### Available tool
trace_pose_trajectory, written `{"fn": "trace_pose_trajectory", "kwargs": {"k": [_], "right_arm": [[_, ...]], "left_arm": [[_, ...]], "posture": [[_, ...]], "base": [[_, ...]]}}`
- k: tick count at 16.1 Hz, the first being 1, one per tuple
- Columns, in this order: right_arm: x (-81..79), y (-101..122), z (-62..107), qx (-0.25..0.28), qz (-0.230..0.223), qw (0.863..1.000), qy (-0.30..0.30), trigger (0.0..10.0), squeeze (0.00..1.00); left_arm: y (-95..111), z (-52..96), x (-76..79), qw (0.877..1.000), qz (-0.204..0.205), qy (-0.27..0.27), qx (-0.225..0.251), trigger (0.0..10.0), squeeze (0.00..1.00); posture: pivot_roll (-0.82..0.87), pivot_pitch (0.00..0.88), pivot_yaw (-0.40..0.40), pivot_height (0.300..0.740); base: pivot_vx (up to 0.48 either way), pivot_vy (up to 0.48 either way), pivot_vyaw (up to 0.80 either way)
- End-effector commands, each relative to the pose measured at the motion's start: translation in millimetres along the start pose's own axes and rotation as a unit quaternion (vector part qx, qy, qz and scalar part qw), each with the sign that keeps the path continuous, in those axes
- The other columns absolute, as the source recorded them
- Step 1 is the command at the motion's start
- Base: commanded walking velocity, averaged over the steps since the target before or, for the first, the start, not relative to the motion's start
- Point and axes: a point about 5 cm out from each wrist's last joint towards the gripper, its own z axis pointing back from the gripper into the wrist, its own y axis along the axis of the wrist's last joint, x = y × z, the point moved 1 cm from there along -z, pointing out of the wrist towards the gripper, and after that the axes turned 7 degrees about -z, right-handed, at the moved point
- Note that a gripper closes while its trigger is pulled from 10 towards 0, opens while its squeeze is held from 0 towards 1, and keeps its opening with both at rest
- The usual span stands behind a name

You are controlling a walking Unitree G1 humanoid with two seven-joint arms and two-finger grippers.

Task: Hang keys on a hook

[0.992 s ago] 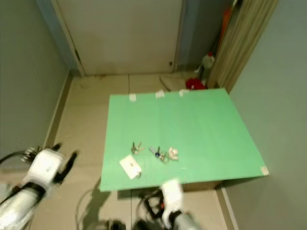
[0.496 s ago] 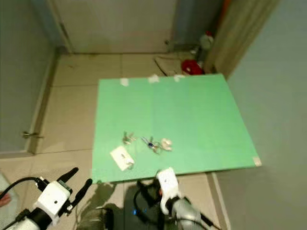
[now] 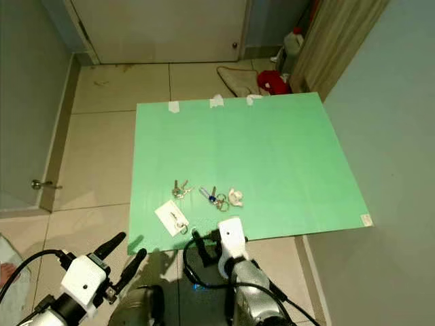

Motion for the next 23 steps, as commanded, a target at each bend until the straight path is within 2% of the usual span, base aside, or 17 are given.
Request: {"fn": "trace_pose_trajectory", "kwargs": {"k": [1,6,8,9,10,11,13,15,16,17,18,19,21,23], "right_arm": [[-25.0,-10,-4.6,-0.009,-0.041,0.999,0.008,10.0,0.00],[-40.7,-17,-6.7,-0.016,-0.067,0.998,0.012,10.0,0.00],[-45.2,-18,-6.4,-0.011,-0.047,0.999,0.016,10.0,0.00],[-44.3,-13,-6.9,0.003,-0.015,1.000,0.020,10.0,0.00],[-43.5,-11,-7.0,0.008,-0.011,1.000,0.020,10.0,0.00],[-38.5,-2,-7.5,0.029,0.003,0.999,0.022,10.0,0.00],[-17.3,27,2.8,0.099,0.040,0.994,0.020,10.0,0.00],[6.7,42,16.2,0.130,0.059,0.990,-0.009,10.0,0.00],[30.3,50,28.8,0.144,0.079,0.985,-0.049,10.0,0.00],[39.3,53,34.0,0.149,0.087,0.983,-0.065,10.0,0.00],[62.0,62,49.1,0.160,0.091,0.976,-0.115,10.0,0.00],[74.8,67,61.8,0.165,0.099,0.971,-0.144,10.0,0.00],[86.8,69,78.8,0.159,0.101,0.967,-0.174,10.0,0.00],[91.7,69,87.3,0.155,0.102,0.965,-0.186,10.0,0.00]], "left_arm": [[0,4.4,6.7,1.000,0.009,-0.012,-0.006,10.0,0.00],[10,5.2,10.2,1.000,0.013,-0.009,0.002,10.0,0.00],[13,-0.9,13.2,1.000,0.019,-0.008,0.009,10.0,0.00],[12,-10.5,14.7,1.000,0.031,0.002,0.005,10.0,0.00],[11,-12.3,14.6,1.000,0.031,0.004,0.004,10.0,0.00],[6,-21.3,11.4,0.999,0.025,0.017,-0.013,10.0,0.00],[-5,-47.5,-1.8,0.998,0.032,0.037,-0.035,10.0,0.00],[-7,-67.6,1.7,0.999,0.036,0.010,-0.036,10.0,0.00],[-12,-78.5,6.0,0.998,0.030,0.001,-0.046,10.0,0.00],[-13,-81.7,7.7,0.998,0.028,-0.002,-0.048,10.0,0.00],[-19,-87.5,11.3,0.998,0.027,-0.004,-0.056,10.0,0.00],[-24,-91.2,12.4,0.998,0.027,0.001,-0.065,10.0,0.00],[-31,-95.7,15.8,0.997,0.021,0.010,-0.079,10.0,0.00],[-36,-96.6,19.7,0.996,0.004,0.021,-0.086,10.0,0.00]], "posture": [[0.16,0.323,-0.008,0.740],[0.17,0.333,-0.005,0.740],[0.15,0.331,-0.008,0.740],[0.14,0.325,-0.013,0.740],[0.13,0.322,-0.016,0.740],[0.10,0.300,-0.026,0.740],[0.04,0.255,-0.041,0.740],[-0.02,0.231,-0.050,0.740],[-0.07,0.215,-0.051,0.740],[-0.07,0.215,-0.051,0.740],[-0.11,0.209,-0.054,0.740],[-0.14,0.207,-0.056,0.740],[-0.17,0.206,-0.058,0.740],[-0.19,0.210,-0.062,0.740]], "base": [[0.000,0.000,0.00],[0.000,0.000,0.00],[0.000,0.000,0.00],[0.000,0.000,0.00],[0.000,0.000,0.00],[0.000,0.000,0.00],[0.000,0.000,0.00],[0.000,0.000,0.00],[0.000,0.000,0.00],[0.000,0.000,0.00],[0.000,0.000,0.00],[0.000,0.000,0.00],[0.000,0.000,0.00],[0.000,0.000,0.00]]}}
